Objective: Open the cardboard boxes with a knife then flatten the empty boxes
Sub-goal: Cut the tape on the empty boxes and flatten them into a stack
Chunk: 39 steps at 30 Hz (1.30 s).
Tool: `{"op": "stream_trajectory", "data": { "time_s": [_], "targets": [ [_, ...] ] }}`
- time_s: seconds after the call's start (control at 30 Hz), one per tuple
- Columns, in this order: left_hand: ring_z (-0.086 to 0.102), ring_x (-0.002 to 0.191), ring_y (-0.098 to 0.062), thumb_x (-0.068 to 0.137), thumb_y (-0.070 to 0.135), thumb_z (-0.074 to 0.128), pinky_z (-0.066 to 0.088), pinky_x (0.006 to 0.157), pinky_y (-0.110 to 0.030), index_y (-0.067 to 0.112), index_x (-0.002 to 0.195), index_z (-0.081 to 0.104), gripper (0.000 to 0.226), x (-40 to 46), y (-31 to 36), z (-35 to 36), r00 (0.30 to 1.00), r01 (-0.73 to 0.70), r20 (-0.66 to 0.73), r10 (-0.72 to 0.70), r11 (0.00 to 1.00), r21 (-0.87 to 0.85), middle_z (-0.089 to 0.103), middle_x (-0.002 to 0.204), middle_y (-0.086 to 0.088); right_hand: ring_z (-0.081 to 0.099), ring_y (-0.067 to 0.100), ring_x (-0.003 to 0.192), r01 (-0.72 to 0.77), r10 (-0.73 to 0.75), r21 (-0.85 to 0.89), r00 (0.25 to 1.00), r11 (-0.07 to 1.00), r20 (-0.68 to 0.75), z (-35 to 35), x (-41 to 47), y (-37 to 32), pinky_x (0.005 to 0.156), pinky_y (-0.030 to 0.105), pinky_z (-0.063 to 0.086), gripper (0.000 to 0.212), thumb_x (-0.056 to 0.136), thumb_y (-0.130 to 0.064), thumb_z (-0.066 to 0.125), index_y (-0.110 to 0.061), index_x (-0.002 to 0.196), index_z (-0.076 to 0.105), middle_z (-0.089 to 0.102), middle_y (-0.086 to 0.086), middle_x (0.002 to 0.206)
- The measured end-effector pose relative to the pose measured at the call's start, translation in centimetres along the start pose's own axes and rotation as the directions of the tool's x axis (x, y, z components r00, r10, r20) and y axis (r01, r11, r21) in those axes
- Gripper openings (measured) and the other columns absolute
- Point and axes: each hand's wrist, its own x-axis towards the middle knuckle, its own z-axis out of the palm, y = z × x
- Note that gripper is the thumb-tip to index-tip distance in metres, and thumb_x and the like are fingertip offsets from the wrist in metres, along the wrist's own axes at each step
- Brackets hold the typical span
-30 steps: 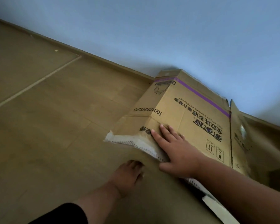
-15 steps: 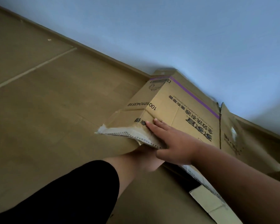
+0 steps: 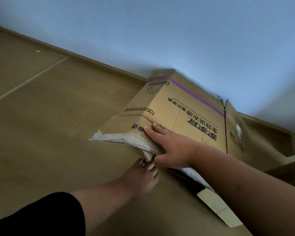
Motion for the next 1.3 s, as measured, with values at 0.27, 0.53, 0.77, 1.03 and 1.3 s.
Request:
{"op": "stream_trajectory", "data": {
  "time_s": [0.27, 0.53, 0.77, 1.03, 1.3],
  "targets": [
    [0.052, 0.111, -0.032, 0.095, 0.021, 0.048, 0.048, 0.07, -0.04, 0.012, 0.126, 0.051, 0.032, -7.3, -3.9, 3.7, 0.945, 0.086, 0.323, -0.06, 0.994, -0.067, 0.053, 0.125, -0.012, 0.019, 0.024, 0.15, -0.062, 0.065, -0.034, 0.993, 0.997, 0.095, 3.9, 0.6, 0.2, 0.121, 0.049, 0.02, 0.068, 0.093, -0.043, 0.046, -0.039, 0.155, 0.02, 0.022, -0.002, 0.163],
    [0.058, 0.071, -0.014, 0.09, 0.042, 0.05, 0.05, 0.052, -0.028, 0.023, 0.089, 0.064, 0.024, -7.1, -5.4, 4.6, 0.999, -0.015, -0.037, 0.006, 0.97, -0.241, 0.062, 0.082, 0.005, 0.009, 0.028, 0.152, -0.115, 0.139, -0.136, 0.974, 0.984, 0.182, 10.1, 2.7, 2.4, 0.118, 0.065, 0.001, 0.073, 0.092, -0.059, 0.047, -0.04, 0.155, 0.017, 0.014, -0.001, 0.165],
    [0.037, 0.141, -0.024, 0.1, 0.044, 0.026, 0.029, 0.117, -0.043, 0.015, 0.15, 0.036, 0.059, -5.3, -5.6, 6.6, 0.957, 0.249, 0.221, -0.187, 0.921, -0.301, 0.039, 0.155, -0.007, 0.007, 0.028, 0.152, -0.169, 0.189, -0.115, 0.961, 0.979, 0.202, 13.7, 2.9, 4.8, 0.118, 0.064, 0.002, 0.077, 0.091, -0.065, 0.047, -0.039, 0.155, 0.013, 0.012, 0.0, 0.166],
    [-0.01, 0.152, -0.018, 0.104, 0.05, 0.018, -0.004, 0.121, -0.036, 0.016, 0.157, -0.005, 0.067, -2.2, -4.3, 8.9, 0.877, 0.329, 0.459, -0.142, 0.873, -0.359, -0.009, 0.166, -0.002, 0.001, 0.033, 0.152, -0.333, 0.33, -0.032, 0.909, 0.942, 0.255, 21.0, 0.8, 7.1, 0.119, 0.058, 0.004, 0.086, 0.087, -0.066, 0.052, -0.039, 0.155, 0.007, 0.002, 0.003, 0.167],
    [-0.021, 0.149, -0.024, 0.096, 0.068, 0.023, -0.001, 0.121, -0.045, 0.019, 0.156, -0.015, 0.086, 1.7, -0.7, 12.2, 0.8, 0.343, 0.592, -0.092, 0.881, -0.326, -0.025, 0.161, -0.001, -0.018, 0.025, 0.151, -0.493, 0.46, 0.014, 0.822, 0.87, 0.336, 27.0, -3.6, 10.7, 0.119, 0.056, 0.007, 0.095, 0.092, -0.06, 0.052, -0.033, 0.155, -0.014, -0.03, -0.002, 0.16]
  ]
}}
